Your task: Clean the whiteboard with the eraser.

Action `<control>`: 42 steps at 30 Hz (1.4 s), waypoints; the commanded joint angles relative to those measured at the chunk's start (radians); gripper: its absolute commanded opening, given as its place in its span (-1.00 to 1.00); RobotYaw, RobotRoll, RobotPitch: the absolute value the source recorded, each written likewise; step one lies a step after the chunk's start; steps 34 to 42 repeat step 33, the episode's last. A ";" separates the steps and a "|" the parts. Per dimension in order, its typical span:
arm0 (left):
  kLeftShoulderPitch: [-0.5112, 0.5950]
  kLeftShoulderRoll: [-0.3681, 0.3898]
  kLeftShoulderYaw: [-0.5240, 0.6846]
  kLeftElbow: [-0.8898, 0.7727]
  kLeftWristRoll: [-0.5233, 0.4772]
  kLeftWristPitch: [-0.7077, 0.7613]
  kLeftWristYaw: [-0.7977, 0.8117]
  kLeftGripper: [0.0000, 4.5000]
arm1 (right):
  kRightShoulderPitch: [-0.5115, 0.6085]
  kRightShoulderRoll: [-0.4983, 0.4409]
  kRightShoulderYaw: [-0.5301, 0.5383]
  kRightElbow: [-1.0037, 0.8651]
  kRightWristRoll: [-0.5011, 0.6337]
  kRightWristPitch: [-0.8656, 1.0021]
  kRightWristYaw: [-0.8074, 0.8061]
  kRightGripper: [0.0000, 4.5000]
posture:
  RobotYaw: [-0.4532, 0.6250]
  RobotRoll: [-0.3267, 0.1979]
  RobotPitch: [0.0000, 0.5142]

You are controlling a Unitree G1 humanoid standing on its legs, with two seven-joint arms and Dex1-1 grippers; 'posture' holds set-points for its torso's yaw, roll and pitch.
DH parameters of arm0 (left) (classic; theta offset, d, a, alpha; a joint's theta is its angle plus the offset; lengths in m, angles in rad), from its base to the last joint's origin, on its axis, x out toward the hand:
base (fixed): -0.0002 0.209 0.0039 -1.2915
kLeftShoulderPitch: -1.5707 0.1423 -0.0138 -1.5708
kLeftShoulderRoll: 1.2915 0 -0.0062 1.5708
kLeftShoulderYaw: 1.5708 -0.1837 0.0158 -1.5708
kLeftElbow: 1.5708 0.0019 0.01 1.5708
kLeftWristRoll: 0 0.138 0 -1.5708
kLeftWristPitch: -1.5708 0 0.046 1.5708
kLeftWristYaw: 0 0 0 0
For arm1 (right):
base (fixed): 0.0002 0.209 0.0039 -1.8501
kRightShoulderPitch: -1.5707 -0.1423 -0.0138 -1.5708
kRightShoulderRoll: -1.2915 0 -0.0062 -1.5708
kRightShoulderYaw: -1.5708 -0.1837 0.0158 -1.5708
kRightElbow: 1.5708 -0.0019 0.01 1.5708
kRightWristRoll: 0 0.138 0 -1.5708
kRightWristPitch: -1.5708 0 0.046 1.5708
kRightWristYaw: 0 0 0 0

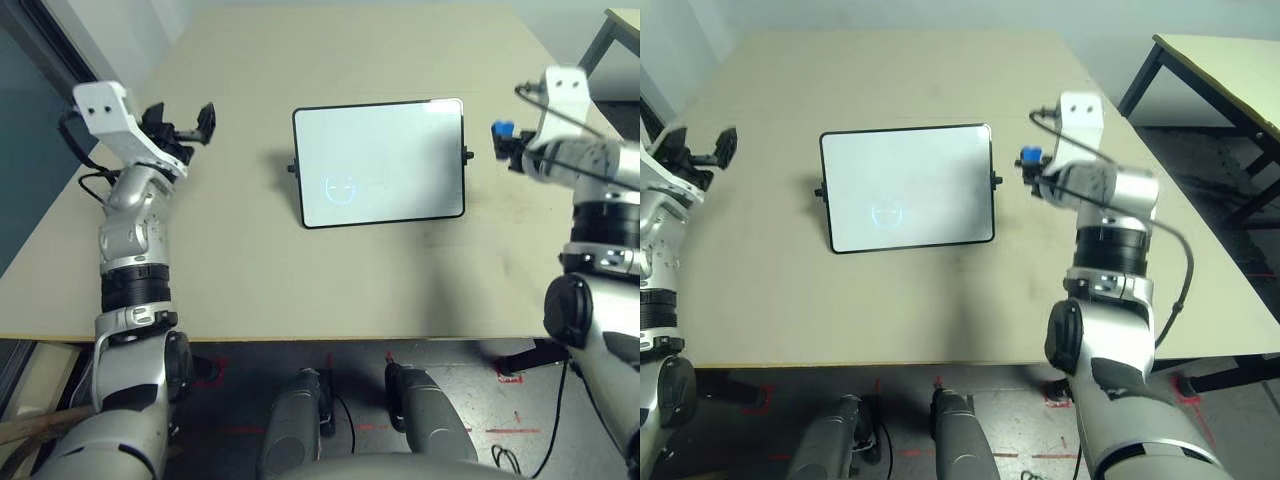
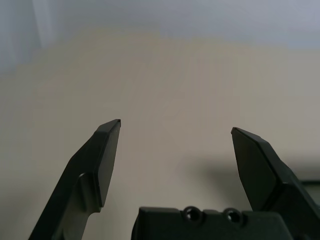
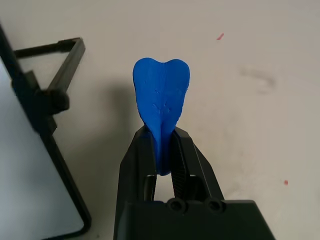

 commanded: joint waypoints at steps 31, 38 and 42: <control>-0.023 -0.074 -0.012 0.367 0.084 -0.409 0.126 1.00 | 0.183 -0.150 0.012 0.701 -0.109 -1.346 0.113 0.98 | -0.39 0.25 -0.76; -0.039 -0.076 -0.015 0.420 0.088 -0.414 0.128 1.00 | 0.182 -0.150 0.011 0.756 -0.107 -1.358 0.131 0.98 | -0.38 0.25 -0.81; -0.039 -0.076 -0.015 0.420 0.088 -0.414 0.128 1.00 | 0.182 -0.150 0.011 0.756 -0.107 -1.358 0.131 0.98 | -0.38 0.25 -0.81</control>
